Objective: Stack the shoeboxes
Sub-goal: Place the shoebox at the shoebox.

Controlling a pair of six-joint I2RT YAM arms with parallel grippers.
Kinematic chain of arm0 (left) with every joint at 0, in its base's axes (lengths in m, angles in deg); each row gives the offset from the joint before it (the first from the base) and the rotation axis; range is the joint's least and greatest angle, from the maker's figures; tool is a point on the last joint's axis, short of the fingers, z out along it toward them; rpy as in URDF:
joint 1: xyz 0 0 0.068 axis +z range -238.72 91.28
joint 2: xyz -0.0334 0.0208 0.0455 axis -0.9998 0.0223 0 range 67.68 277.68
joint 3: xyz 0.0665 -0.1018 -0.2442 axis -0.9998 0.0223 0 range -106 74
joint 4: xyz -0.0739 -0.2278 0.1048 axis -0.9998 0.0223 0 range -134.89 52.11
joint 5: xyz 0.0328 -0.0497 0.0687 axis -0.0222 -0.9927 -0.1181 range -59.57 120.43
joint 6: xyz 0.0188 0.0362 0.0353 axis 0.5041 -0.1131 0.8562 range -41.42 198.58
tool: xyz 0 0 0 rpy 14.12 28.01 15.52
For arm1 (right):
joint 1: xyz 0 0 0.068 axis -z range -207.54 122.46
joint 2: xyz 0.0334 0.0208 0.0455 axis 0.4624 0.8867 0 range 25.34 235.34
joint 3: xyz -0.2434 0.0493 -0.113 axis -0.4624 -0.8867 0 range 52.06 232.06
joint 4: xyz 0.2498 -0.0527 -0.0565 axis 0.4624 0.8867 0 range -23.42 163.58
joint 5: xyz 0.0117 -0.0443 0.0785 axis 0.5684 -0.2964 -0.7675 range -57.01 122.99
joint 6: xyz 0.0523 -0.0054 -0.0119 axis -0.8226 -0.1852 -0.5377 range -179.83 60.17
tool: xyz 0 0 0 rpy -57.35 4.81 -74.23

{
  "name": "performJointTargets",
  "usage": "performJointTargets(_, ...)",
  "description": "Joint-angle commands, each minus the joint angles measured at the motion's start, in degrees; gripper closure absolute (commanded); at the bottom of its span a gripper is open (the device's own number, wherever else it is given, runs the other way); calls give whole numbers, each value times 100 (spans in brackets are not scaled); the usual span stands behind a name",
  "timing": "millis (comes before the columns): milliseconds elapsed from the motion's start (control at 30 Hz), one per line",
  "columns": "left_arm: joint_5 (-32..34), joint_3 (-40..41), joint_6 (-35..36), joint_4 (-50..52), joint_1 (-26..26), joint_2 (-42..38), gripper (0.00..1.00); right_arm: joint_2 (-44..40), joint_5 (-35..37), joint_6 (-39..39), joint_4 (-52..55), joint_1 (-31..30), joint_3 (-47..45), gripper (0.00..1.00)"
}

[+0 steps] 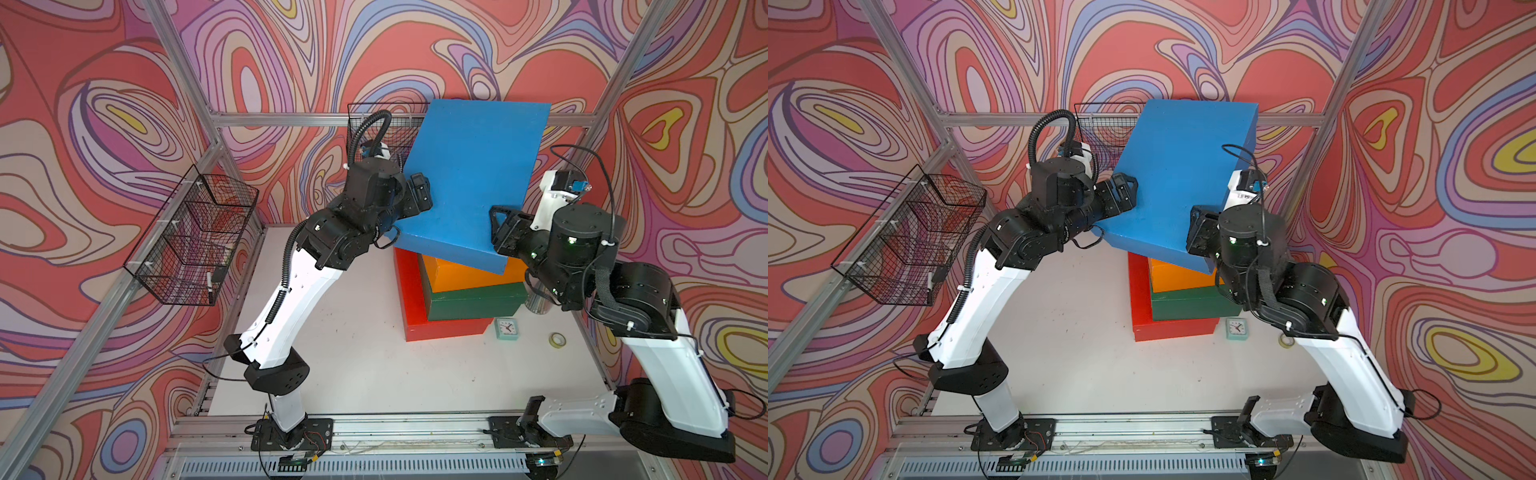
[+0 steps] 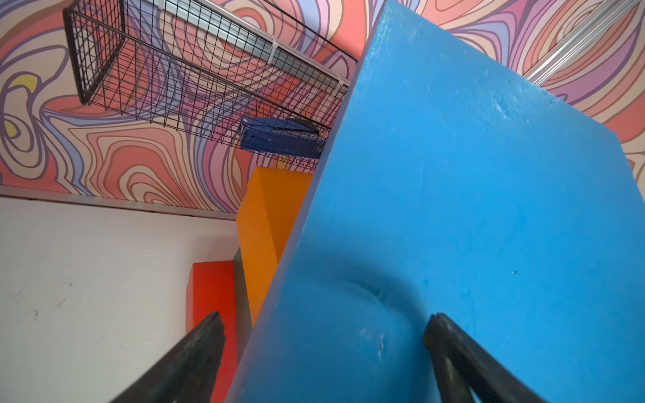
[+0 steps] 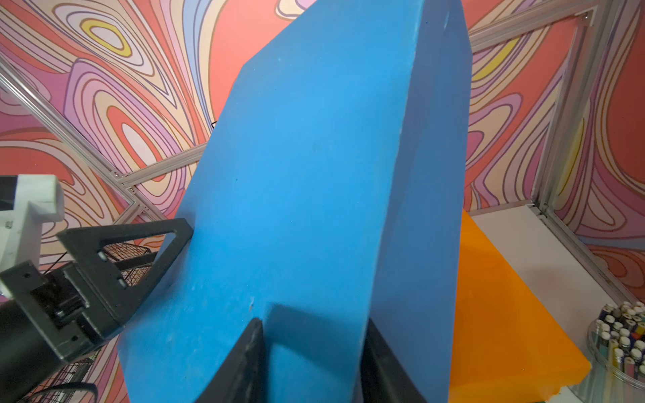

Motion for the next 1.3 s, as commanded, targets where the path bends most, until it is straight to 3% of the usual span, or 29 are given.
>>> performJointTargets(0, -1391, -72, -554, -1126, -657, 154, 8, 503, -2393, 77, -137, -170, -376, 86)
performJointTargets(233, -1298, 87, -498, -1117, -655, 95, 7, 414, -2624, -32, 118, 297, -385, 85)
performJointTargets(500, -1076, 398, -395, -1113, -658, -70, 6, 643, -3460, -86, 194, 1122, -380, 84)
performJointTargets(767, -1015, 394, -326, -1136, -657, -133, 0, 719, -3917, -124, 205, 1805, -326, 73)
performJointTargets(933, -973, 421, -264, -1152, -654, -214, 0, 686, -4116, -202, 256, 2019, -310, 65)
performJointTargets(1267, -1237, 868, -574, -1262, -655, -401, 0, 238, -4728, -563, -6, 2038, -765, 67)
